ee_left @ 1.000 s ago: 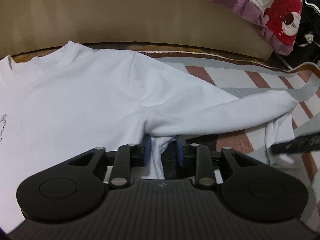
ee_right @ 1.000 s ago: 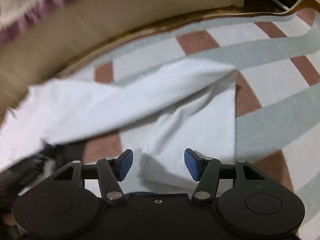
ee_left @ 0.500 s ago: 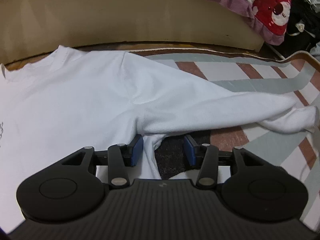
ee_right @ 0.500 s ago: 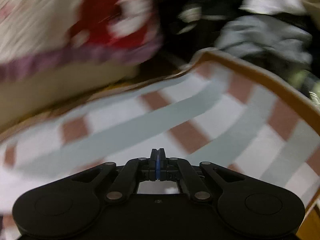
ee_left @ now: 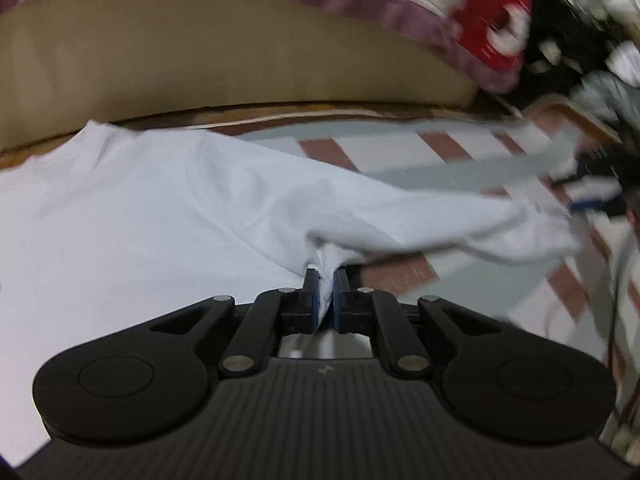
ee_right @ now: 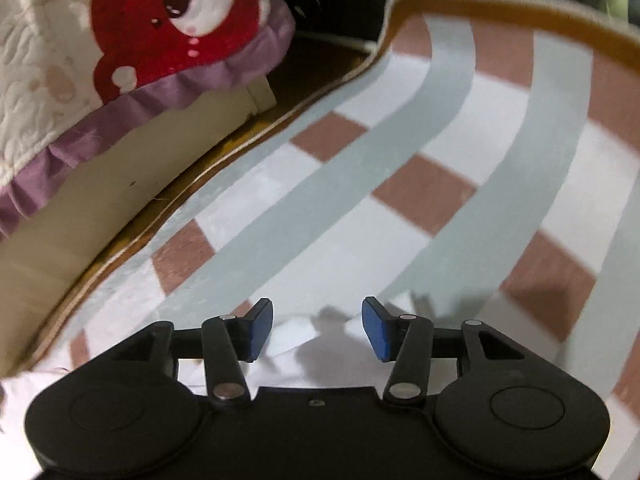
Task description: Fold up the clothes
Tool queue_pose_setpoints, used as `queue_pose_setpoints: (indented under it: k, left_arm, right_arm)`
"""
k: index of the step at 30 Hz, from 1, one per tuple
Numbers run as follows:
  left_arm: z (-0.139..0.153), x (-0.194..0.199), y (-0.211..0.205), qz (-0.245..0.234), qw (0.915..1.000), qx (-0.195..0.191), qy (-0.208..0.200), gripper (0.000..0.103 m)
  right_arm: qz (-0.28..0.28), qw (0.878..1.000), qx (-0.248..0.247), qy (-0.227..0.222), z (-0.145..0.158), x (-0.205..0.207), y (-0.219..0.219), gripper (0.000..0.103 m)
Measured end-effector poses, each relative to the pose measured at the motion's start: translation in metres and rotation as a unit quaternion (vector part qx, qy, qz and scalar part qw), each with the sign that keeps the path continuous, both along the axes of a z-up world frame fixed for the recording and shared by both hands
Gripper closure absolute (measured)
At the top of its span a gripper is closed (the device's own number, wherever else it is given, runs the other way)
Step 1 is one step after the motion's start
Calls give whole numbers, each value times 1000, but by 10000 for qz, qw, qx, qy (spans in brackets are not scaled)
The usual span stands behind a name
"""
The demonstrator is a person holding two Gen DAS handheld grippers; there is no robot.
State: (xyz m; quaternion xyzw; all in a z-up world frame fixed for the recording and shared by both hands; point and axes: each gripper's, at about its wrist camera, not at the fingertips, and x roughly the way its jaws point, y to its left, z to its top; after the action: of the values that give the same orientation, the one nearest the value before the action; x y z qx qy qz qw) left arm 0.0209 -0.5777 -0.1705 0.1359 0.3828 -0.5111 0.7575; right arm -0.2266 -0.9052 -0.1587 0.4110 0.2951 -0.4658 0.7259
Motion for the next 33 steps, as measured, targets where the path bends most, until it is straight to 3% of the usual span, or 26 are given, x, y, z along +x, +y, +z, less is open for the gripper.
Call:
queue_pose_setpoints:
  k: [2, 4, 6, 9, 12, 17, 18, 19, 20, 21, 22, 25, 28, 29, 31, 33]
  left_arm:
    - [2, -7, 0, -298, 9993, 183, 131, 95]
    - [7, -13, -2, -653, 9963, 156, 530, 87]
    - [18, -23, -7, -828, 9954, -13, 490, 61]
    - [35, -35, -32, -1043, 9941, -231, -190, 52]
    - [34, -45, -75, -1490, 9844, -257, -903, 45]
    - [3, -53, -134, -2008, 9752, 196, -909, 43]
    - [-4, -54, -140, -2136, 9720, 360, -909, 60]
    - [-10, -56, -145, -2263, 9684, 524, -909, 84]
    - [-15, -55, -150, -2334, 9663, 631, -880, 98]
    - [-11, -51, -150, -2225, 9704, 551, -754, 99]
    - [-8, -46, -150, -2115, 9742, 471, -628, 99]
    - [10, -25, -148, -1683, 9855, -66, -219, 99]
    - [19, 0, -151, -1231, 9894, -690, 337, 98]
    - [15, 6, -155, -1082, 9906, -711, 447, 91]
    - [2, 13, -164, -842, 9949, -386, 406, 78]
    - [-2, 12, -159, -712, 9974, -129, 14, 72]
  right_arm:
    - [-141, 9998, 146, -6, -5, -2, 0, 45]
    - [-276, 9994, 178, 79, -8, -6, -2, 45]
    - [-408, 9988, 158, 206, -10, -10, -5, 44]
    - [-699, 9962, 128, 501, -11, -22, -9, 42]
    - [-904, 9942, 291, 507, -17, -36, -14, 41]
    - [-877, 9918, 909, -212, -32, -47, -20, 37]
    - [-829, 9917, 930, -307, -32, -46, -20, 37]
    - [-745, 9919, 939, -427, -32, -45, -19, 37]
    - [-591, 9933, 874, -464, -32, -40, -18, 46]
    - [-382, 9960, 723, -360, -30, -34, -16, 83]
    - [-215, 9980, 550, -213, -27, -27, -14, 98]
    - [-299, 9988, -360, -134, -1, -26, -7, 99]
    - [-489, 9916, -1193, -124, 20, -30, -1, 100]
    - [-547, 9906, -1256, 53, 17, -28, -3, 100]
    - [-664, 9874, -1381, 405, 10, -24, -6, 100]
    - [-780, 9826, -1504, 757, 3, -20, -9, 93]
